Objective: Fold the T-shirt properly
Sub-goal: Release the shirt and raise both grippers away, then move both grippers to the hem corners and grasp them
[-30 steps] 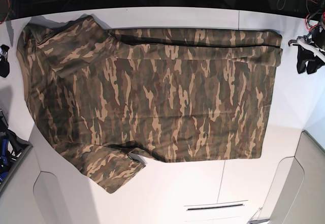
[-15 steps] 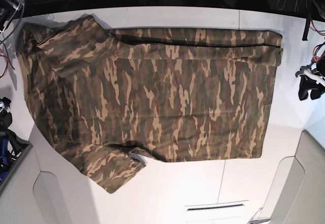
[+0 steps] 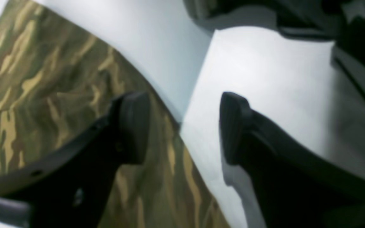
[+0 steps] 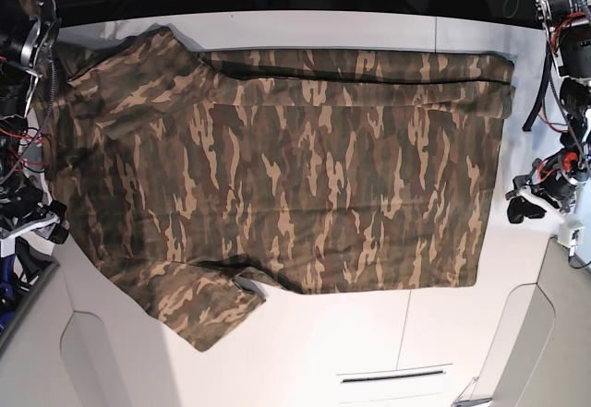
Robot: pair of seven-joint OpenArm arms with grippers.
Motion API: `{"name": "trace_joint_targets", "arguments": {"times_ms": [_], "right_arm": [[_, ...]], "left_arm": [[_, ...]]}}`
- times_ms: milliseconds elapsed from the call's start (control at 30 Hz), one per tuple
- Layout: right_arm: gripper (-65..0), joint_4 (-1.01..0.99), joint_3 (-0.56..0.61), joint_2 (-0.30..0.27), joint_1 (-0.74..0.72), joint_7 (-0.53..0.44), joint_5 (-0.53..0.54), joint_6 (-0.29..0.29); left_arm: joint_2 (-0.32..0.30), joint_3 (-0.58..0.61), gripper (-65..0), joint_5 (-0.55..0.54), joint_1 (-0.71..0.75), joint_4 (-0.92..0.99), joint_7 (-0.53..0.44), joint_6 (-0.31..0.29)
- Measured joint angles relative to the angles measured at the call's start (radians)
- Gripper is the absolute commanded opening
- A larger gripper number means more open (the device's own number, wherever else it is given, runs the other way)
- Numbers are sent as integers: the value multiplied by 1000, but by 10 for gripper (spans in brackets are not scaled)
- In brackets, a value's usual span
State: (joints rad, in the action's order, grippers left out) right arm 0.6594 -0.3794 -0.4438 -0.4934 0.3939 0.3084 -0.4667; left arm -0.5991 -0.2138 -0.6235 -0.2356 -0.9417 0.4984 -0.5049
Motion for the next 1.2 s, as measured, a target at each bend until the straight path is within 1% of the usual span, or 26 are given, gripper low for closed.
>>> {"name": "trace_joint_targets", "arguments": {"times_ms": [100, 167, 233, 400, 500, 600, 767, 900, 967, 1000, 1033, 1067, 1133, 1200], "right_arm": [[-307, -40, 0, 0, -3, -26, -29, 2], [-307, -66, 0, 0, -1, -55, -26, 2], [-307, -82, 0, -2, -5, -60, -24, -3], [-307, -89, -2, 8, -5, -68, -12, -42], [-307, -89, -2, 26, -9, -69, -10, -46], [-307, -89, -2, 45, -11, -79, -10, -50], [-307, -89, -3, 68, -14, -79, -9, -89], [-309, -89, -3, 93, -14, -90, -2, -95], [-310, -89, -3, 95, -14, -90, -2, -99], [-316, -89, -3, 95, -14, -90, -2, -99], [-344, -89, -3, 95, -14, -90, -2, -100], [-379, -89, -3, 95, -14, -87, -2, -98], [-449, -89, -3, 95, -14, -83, -2, -98], [-517, -89, -3, 95, -14, -76, -3, -98]], "left_arm": [[0, 47, -319, 3, -62, 113, -32, -1], [9, 74, -319, -5, -93, 166, -45, -25], [24, 97, -319, -14, -125, 197, -44, -34], [86, 104, -319, -19, -144, 213, -86, -35], [118, 103, -319, 18, -167, 214, -82, -31], [148, 103, -319, 20, -181, 214, -84, -11], [153, 105, -319, 27, -203, 216, -73, 0], [153, 105, -319, 28, -205, 216, -69, 0], [154, 105, -320, 28, -205, 217, -69, 0], [153, 105, -322, 28, -205, 216, -68, 0], [153, 105, -323, 28, -205, 216, -69, 0], [153, 105, -341, 28, -205, 216, -68, 0], [153, 105, -414, 29, -205, 217, -67, 0], [154, 105, -513, 29, -205, 217, -61, 1]]}}
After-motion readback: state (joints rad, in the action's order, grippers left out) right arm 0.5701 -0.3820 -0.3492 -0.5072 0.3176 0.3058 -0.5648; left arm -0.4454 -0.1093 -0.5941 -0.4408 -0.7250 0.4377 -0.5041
